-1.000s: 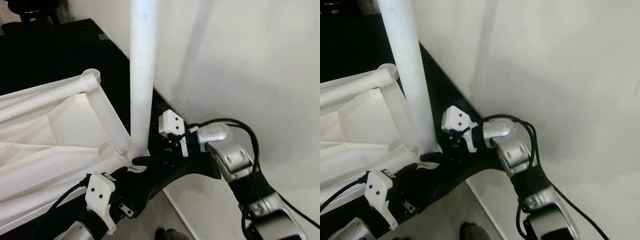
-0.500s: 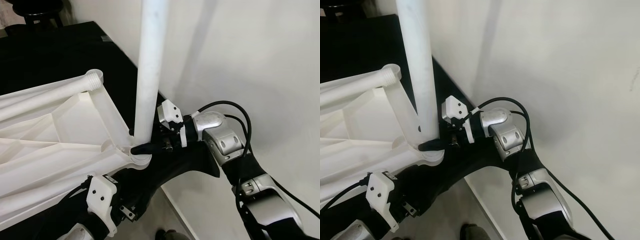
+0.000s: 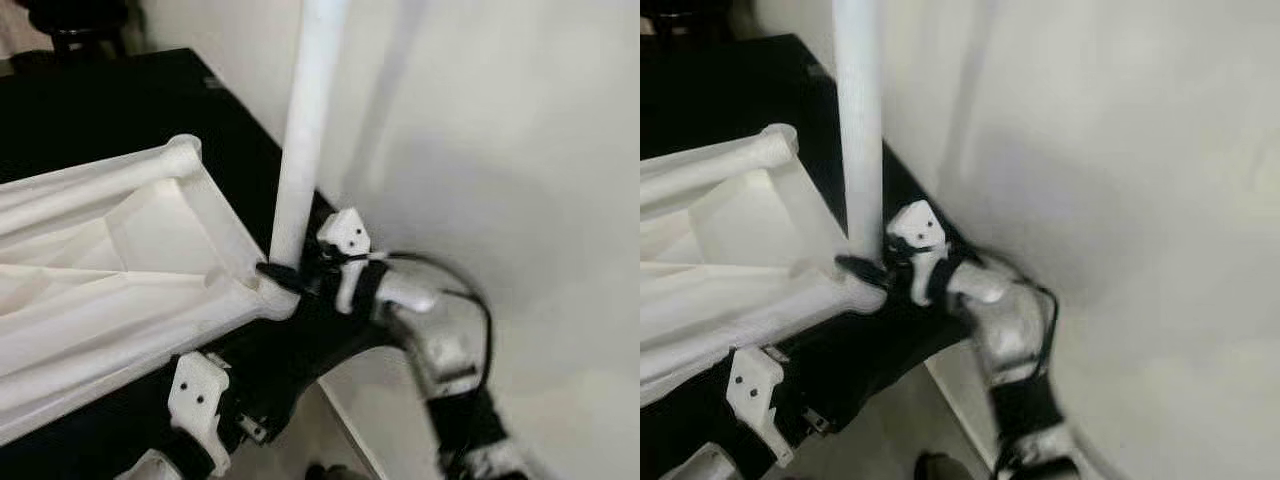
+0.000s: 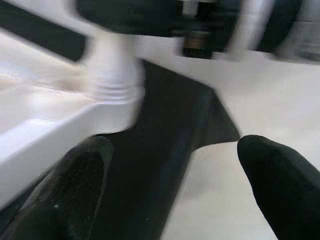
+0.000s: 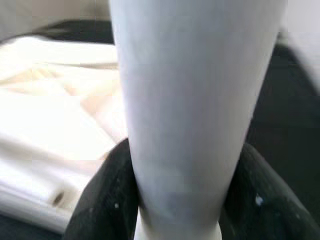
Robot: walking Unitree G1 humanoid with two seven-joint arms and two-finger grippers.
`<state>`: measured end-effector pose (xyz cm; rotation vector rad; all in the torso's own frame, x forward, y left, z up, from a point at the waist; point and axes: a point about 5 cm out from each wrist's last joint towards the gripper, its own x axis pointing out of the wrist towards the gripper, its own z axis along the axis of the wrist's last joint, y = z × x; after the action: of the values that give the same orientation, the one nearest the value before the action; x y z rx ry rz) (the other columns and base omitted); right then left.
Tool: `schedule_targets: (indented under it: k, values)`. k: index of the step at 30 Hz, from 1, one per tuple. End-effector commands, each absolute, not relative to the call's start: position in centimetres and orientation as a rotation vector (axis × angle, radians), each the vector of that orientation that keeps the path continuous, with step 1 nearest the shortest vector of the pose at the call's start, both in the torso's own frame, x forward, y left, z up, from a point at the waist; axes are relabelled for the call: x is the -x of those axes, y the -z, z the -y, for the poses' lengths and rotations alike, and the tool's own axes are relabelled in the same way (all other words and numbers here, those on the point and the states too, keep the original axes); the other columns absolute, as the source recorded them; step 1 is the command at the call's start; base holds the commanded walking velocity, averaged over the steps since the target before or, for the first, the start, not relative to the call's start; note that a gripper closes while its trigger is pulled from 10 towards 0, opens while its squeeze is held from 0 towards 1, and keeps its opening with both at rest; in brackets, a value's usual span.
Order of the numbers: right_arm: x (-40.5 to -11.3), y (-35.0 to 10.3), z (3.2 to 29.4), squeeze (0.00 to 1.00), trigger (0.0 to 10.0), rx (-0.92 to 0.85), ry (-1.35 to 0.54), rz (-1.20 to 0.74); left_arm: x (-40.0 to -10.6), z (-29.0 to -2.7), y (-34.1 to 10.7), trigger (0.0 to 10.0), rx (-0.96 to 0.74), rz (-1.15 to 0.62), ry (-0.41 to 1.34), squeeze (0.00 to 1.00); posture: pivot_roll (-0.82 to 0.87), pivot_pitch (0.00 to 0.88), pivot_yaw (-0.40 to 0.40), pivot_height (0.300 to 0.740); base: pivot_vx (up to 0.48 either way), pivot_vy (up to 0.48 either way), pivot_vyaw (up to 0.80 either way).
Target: Building children table
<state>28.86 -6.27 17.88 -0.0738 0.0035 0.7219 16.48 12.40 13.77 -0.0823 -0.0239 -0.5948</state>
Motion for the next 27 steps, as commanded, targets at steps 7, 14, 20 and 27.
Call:
schedule_targets:
  k: [7,14,20,27]
  values:
    - [-28.8,-16.4,6.2,0.00,9.7,0.119,-0.768,-0.117,-16.4,-12.6,-13.5,10.0,0.092,0.008,0.612,0.00,-0.20,0.171,-0.106,0.740,0.000,0.000,0.00]
    - [-28.7,-19.9,4.2,1.00,10.0,0.035,-1.198,0.041,-16.5,-12.8,-13.4,10.0,0.088,0.014,0.588,0.00,-0.20,0.157,-0.105,0.740,0.000,0.000,0.00]
    - [-29.0,-22.8,5.5,0.00,10.0,0.212,-1.456,0.173,-16.6,-12.7,-13.3,10.0,0.088,0.015,0.590,0.00,-0.20,0.155,-0.100,0.740,0.000,0.000,0.00]
    - [-29.8,-23.3,5.8,0.00,10.0,0.295,-1.554,0.154,-16.6,-12.6,-13.4,10.0,0.090,0.016,0.593,0.00,-0.18,0.158,-0.102,0.740,0.000,0.000,0.00]
